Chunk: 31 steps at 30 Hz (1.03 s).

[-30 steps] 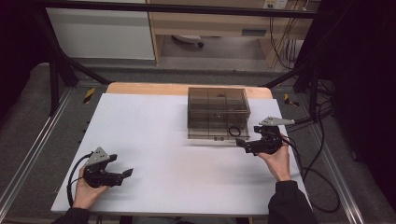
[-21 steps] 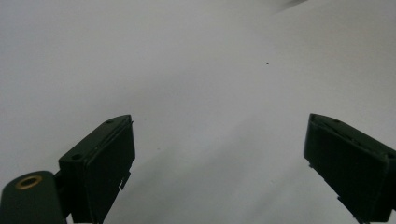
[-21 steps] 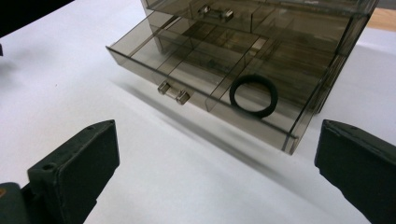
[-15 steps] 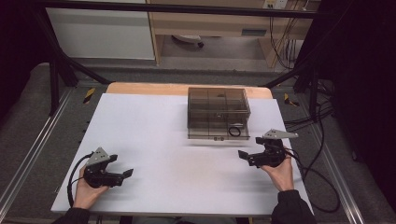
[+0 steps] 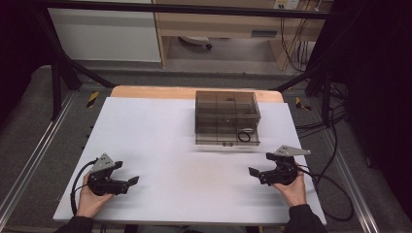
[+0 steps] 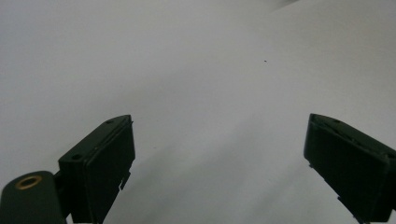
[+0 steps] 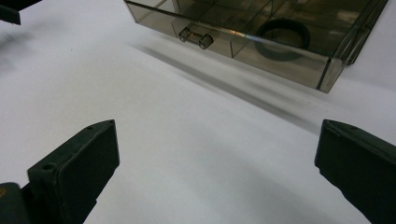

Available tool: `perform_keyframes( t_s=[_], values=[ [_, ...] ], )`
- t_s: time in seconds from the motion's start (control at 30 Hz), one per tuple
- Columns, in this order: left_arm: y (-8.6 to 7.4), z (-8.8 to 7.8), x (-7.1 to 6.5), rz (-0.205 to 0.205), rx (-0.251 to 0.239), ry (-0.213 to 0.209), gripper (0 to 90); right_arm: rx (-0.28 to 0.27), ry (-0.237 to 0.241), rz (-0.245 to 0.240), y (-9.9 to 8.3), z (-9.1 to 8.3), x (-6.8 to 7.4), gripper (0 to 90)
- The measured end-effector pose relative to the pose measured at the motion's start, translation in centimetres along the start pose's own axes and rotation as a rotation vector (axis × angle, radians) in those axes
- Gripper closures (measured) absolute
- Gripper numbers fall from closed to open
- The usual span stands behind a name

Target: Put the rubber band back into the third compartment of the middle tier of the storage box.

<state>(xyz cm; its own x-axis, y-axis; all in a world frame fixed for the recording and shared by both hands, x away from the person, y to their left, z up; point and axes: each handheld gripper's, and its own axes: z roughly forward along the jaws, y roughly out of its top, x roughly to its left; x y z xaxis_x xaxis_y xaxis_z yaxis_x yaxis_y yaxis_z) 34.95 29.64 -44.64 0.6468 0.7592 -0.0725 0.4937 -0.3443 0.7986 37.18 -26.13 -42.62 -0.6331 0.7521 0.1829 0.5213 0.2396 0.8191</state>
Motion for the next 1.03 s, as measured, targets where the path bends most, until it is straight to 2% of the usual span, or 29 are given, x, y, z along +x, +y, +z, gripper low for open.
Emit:
perform_keyframes(
  t_s=[0.27,0.53,1.03],
  values=[
    [0.0,0.1,0.0,0.002,0.005,-0.004,8.5,0.009,0.013,0.001,-1.8,-0.5,-0.4,0.5],
    [0.0,0.1,-0.2,0.005,0.004,-0.009,8.5,0.010,0.031,-0.001,-2.9,-0.9,-0.5,0.6],
    [0.0,0.1,-0.2,0.008,0.006,-0.011,8.4,0.015,0.027,-0.004,-2.9,-1.0,-0.6,0.5]
  ],
)
